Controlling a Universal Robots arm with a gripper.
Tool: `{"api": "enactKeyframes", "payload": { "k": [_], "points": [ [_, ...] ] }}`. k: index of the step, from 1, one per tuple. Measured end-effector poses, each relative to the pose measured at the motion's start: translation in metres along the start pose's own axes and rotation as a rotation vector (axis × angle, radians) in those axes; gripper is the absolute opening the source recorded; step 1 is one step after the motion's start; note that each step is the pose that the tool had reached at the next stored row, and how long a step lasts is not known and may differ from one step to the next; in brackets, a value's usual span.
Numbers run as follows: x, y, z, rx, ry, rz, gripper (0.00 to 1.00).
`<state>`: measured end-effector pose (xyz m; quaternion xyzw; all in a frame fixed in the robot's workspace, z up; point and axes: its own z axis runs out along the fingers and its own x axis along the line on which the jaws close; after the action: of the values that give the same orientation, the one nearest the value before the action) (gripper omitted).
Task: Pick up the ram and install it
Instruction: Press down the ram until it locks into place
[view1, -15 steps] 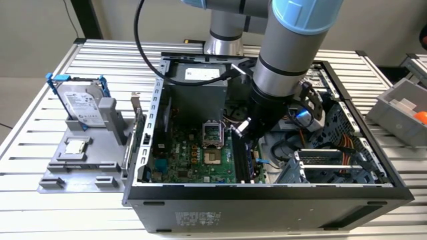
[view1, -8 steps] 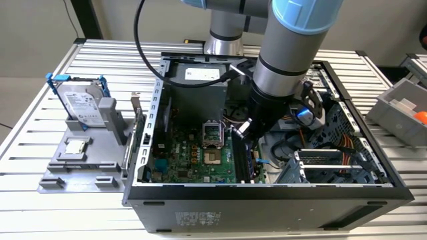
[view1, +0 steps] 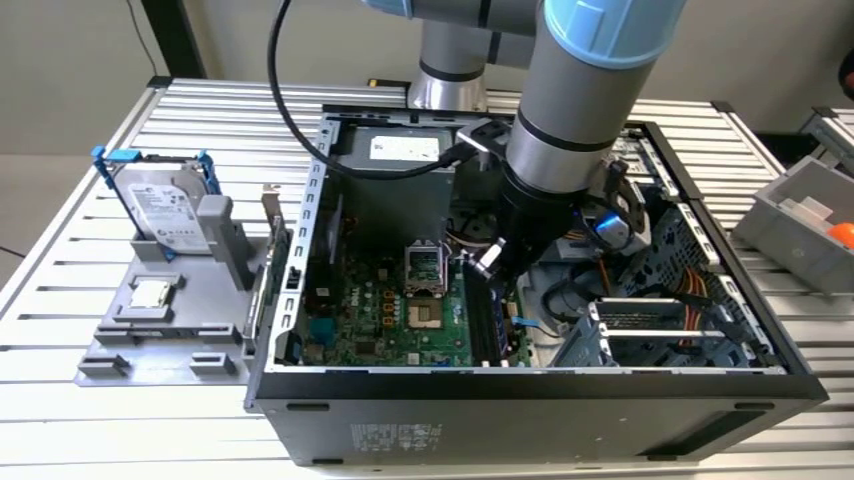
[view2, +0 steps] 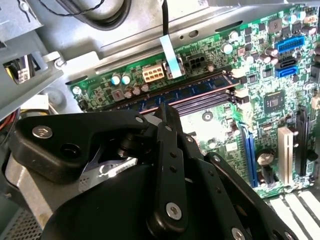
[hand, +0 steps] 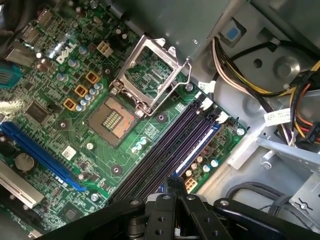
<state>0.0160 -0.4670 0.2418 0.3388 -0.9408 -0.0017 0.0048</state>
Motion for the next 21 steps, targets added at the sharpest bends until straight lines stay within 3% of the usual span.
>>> {"api": "enactKeyframes", "payload": {
  "k": [13, 21],
  "points": [
    [-0.0011, 0.0013, 0.0000, -0.0025, 0.0045, -0.093, 0.00],
    [-0.0017, 0.0021, 0.0000, -0.0014, 0.0052, -0.190, 0.00]
  ]
}}
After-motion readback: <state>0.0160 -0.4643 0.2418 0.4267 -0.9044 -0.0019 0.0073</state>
